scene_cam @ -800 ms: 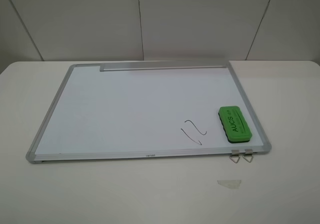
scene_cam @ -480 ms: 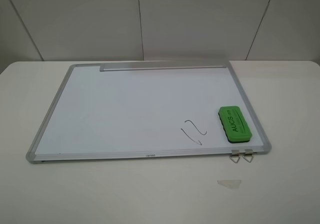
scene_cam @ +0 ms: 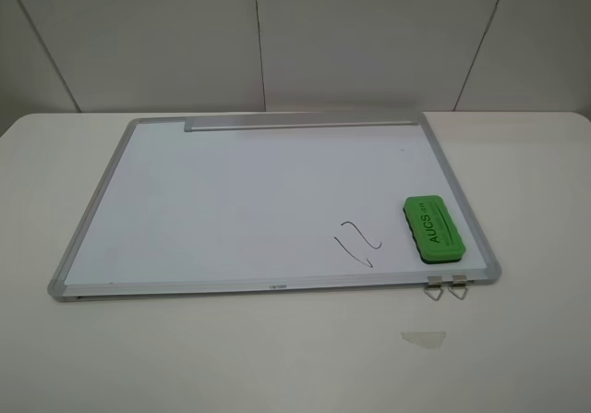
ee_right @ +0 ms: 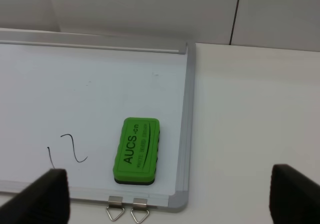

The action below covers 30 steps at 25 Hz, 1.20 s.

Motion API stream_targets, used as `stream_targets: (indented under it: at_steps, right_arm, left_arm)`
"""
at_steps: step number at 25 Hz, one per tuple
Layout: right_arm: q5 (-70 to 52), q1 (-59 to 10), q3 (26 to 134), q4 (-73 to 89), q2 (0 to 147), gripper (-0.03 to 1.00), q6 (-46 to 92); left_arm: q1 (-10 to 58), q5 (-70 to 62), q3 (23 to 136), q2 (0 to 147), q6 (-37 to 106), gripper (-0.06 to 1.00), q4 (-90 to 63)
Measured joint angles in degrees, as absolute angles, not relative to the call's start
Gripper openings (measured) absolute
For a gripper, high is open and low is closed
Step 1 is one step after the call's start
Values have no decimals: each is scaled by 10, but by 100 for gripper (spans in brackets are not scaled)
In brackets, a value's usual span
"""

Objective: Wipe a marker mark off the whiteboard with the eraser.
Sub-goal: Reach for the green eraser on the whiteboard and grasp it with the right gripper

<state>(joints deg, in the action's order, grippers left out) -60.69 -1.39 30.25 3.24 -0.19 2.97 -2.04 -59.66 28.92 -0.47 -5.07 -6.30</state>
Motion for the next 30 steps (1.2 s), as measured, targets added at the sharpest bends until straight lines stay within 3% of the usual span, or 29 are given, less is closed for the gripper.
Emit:
stream_targets:
  at_steps: [30]
  right_arm:
    - [-604,-14,328,97,25,80,27]
  left_arm:
    - [-20,-597,289,-5,-49,78,-67]
